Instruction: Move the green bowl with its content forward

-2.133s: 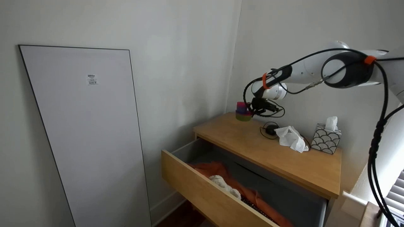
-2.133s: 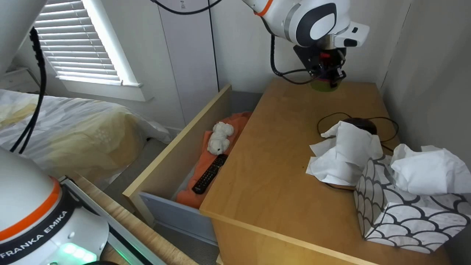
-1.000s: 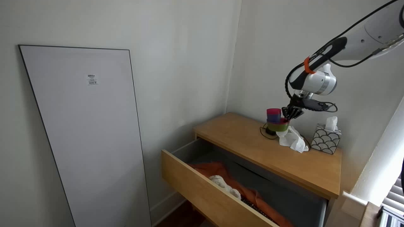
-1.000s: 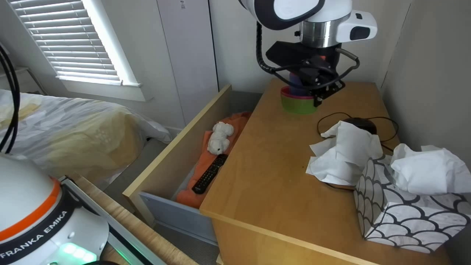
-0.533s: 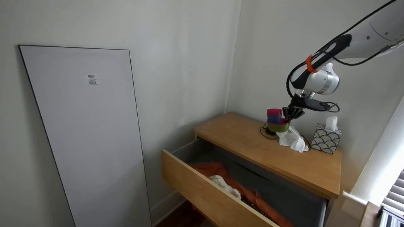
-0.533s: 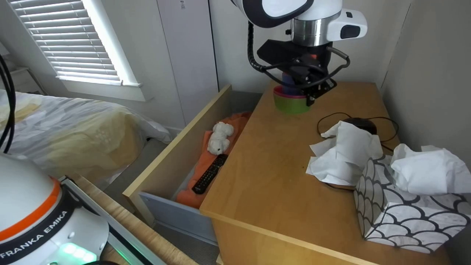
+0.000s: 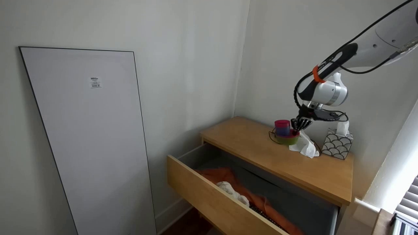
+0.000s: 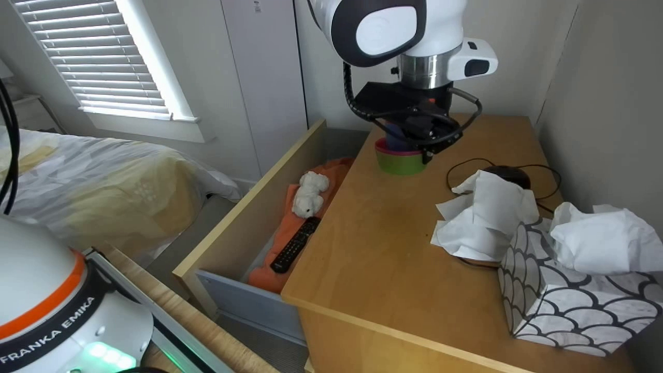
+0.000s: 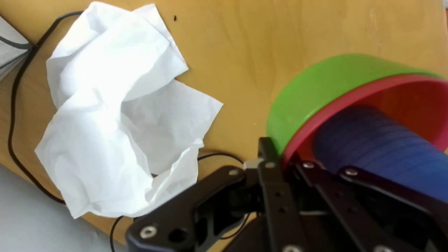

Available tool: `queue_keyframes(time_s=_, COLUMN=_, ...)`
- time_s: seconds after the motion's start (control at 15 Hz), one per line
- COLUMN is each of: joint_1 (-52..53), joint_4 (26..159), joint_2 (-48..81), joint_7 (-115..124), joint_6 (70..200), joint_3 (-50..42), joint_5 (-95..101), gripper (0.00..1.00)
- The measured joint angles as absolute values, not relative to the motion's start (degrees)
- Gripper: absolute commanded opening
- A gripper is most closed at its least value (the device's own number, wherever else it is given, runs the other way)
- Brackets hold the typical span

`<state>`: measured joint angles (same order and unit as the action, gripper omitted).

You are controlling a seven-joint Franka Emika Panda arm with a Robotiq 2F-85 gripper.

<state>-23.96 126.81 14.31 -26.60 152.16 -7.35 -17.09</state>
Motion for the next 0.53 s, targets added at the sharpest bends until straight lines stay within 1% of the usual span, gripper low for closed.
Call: queue_keyframes(time_s=0.53, joint_1=-26.4, joint_4=132.1, joint_2=15.4, joint_7=-43.1, joint_6=152.2, joint_3=-6.2, joint_5=-22.2, gripper=0.02)
